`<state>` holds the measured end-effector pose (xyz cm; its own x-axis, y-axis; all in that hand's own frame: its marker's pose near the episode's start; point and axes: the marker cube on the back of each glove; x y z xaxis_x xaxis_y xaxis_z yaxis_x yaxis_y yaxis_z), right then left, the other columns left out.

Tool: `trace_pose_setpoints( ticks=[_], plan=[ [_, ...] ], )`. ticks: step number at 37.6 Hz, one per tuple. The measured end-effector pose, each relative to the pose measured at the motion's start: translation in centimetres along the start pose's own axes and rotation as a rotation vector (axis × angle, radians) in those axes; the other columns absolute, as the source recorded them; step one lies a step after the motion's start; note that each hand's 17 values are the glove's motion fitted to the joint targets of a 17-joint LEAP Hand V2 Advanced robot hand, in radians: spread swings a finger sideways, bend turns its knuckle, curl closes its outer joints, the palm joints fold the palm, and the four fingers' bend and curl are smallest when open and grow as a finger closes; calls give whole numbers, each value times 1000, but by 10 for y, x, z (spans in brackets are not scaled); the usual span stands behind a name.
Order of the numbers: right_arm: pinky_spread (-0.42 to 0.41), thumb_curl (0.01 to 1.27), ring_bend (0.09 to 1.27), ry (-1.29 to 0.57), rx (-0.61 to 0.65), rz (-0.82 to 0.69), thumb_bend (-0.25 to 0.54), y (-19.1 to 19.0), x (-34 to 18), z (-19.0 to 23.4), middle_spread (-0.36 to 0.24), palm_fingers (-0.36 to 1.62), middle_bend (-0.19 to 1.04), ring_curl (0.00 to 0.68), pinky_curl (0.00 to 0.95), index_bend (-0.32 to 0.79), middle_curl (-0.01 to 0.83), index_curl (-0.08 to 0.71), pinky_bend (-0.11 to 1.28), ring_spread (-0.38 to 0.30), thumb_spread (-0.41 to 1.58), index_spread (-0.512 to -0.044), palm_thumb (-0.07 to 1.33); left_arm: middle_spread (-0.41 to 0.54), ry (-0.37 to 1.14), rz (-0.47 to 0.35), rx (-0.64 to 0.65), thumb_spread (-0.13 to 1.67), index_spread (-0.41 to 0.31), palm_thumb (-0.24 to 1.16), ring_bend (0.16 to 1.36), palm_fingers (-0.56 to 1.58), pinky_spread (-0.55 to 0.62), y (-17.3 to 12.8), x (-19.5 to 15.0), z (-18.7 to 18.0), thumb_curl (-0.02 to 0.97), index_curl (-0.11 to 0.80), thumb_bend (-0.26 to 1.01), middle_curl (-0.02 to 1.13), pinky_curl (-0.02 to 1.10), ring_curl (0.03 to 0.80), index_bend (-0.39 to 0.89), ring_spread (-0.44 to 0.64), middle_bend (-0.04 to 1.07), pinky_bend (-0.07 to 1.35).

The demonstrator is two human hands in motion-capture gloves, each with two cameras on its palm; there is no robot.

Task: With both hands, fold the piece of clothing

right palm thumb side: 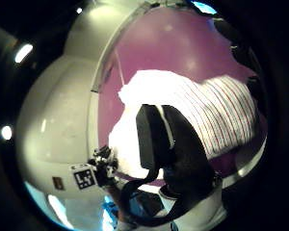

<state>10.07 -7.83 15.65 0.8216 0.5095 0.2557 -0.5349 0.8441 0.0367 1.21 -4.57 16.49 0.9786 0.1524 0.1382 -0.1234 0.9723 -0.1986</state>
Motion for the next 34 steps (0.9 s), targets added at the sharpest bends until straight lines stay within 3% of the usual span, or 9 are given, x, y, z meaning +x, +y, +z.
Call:
trace_pose_setpoints(
  ticks=[4, 9, 11, 15, 20, 25, 28, 32, 34],
  plan=[
    [-27, 226, 771, 130, -117, 25, -76, 17, -7, 7, -108, 867, 184, 400, 421, -100, 377, 143, 666, -97, 1181, -300, 477, -167, 57, 9, -89, 1227, -203, 300, 497, 602, 128, 38, 1, -40, 194, 406, -72, 380, 396, 357, 168, -64, 103, 280],
    [-118, 216, 869, 234, -143, 72, -43, 29, -12, -27, -98, 945, 200, 432, 448, -101, 387, 70, 786, -136, 1175, -298, 397, -111, 195, -10, -65, 1318, -163, 127, 532, 483, 245, 35, 2, -41, 144, 388, -60, 355, 396, 356, 122, 47, 120, 284],
    [-165, 249, 884, 218, -157, 104, 45, 35, -12, -48, -116, 979, 210, 443, 451, -53, 393, 63, 790, -166, 1182, -309, 543, -92, 229, -16, -82, 1344, -154, 90, 533, 441, 285, 33, 6, -38, 135, 383, -46, 345, 397, 350, 131, 95, 122, 291],
    [-231, 288, 885, 81, -151, 157, 113, 26, -8, -50, -157, 1004, 218, 450, 446, 20, 403, 66, 746, -211, 1165, -320, 711, -71, 231, -32, -148, 1392, -141, 38, 531, 409, 337, 30, 18, -38, 119, 375, -27, 331, 390, 341, 143, 157, 138, 306],
    [-285, 332, 851, -241, -107, 138, 184, -3, -15, -38, -204, 1081, 217, 446, 426, 85, 411, 93, 682, -234, 1125, -332, 901, -52, 203, -12, -69, 1456, -132, -2, 542, 403, 381, 9, 29, -44, 108, 369, -12, 318, 378, 333, 150, 200, 151, 310],
    [-318, 354, 826, -448, 23, 14, 195, -23, -42, -53, -236, 1120, 196, 444, 419, 87, 414, 117, 663, -252, 1076, -337, 989, -43, 222, -11, -73, 1490, -127, -26, 557, 404, 405, 3, 28, -46, 99, 364, -13, 314, 372, 330, 151, 218, 156, 308],
    [-331, 368, 808, -478, 90, -86, 179, -19, -74, -74, -248, 1138, 198, 441, 414, 95, 418, 132, 645, -257, 1033, -338, 1012, -40, 336, -24, -43, 1506, -126, -14, 561, 403, 413, 0, 18, -50, 99, 363, -7, 312, 369, 329, 153, 222, 157, 309],
    [-344, 389, 784, -443, 179, -246, 132, -12, -124, -82, -262, 1138, 199, 437, 411, 83, 422, 140, 639, -261, 952, -342, 1009, -38, 469, -88, 119, 1501, -124, 23, 578, 422, 418, -8, -13, -56, 116, 362, 8, 310, 364, 330, 156, 208, 158, 302],
    [-352, 400, 775, -402, 210, -310, 108, -6, -148, -79, -270, 1146, 215, 436, 409, 76, 428, 142, 632, -268, 911, -347, 1007, -31, 492, -117, 172, 1549, -130, 118, 568, 460, 416, -12, -32, -51, 141, 375, 60, 307, 353, 323, 198, 197, 161, 274]
  ],
)
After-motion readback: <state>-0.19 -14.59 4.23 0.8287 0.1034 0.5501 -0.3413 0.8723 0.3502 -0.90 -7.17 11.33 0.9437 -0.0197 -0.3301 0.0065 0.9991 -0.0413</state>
